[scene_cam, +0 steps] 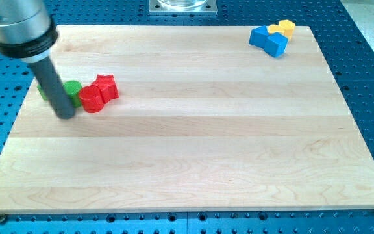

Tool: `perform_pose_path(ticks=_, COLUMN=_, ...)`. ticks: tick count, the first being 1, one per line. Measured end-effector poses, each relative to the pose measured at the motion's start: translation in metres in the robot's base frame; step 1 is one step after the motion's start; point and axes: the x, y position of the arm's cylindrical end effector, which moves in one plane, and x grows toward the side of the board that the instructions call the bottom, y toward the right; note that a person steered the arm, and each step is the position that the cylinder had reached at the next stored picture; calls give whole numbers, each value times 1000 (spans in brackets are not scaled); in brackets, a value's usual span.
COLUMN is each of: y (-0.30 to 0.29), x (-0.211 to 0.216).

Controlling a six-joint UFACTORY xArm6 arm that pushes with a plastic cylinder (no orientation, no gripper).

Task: Place the red blocks towards the center side

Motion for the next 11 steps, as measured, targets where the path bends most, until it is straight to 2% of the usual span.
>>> perform_pose_path(ticks=2, y=66, x=-50)
perform_pose_path(ticks=3, y=26, x=-56)
perform_pose_path(ticks=4, y=34, x=-90)
perform_pose_path(ticks=5, y=112, x=-114)
perform_pose_path(ticks=6, y=228, x=-115)
perform_pose_path(ticks=7, y=171, x=-119)
perform_pose_path(ticks=8, y=54, x=-117)
perform_pose_path(ticks=9, y=13, x=-74)
perform_pose_path(ticks=10, y=37, x=-8)
perform_pose_path(ticks=11, y=47, x=10)
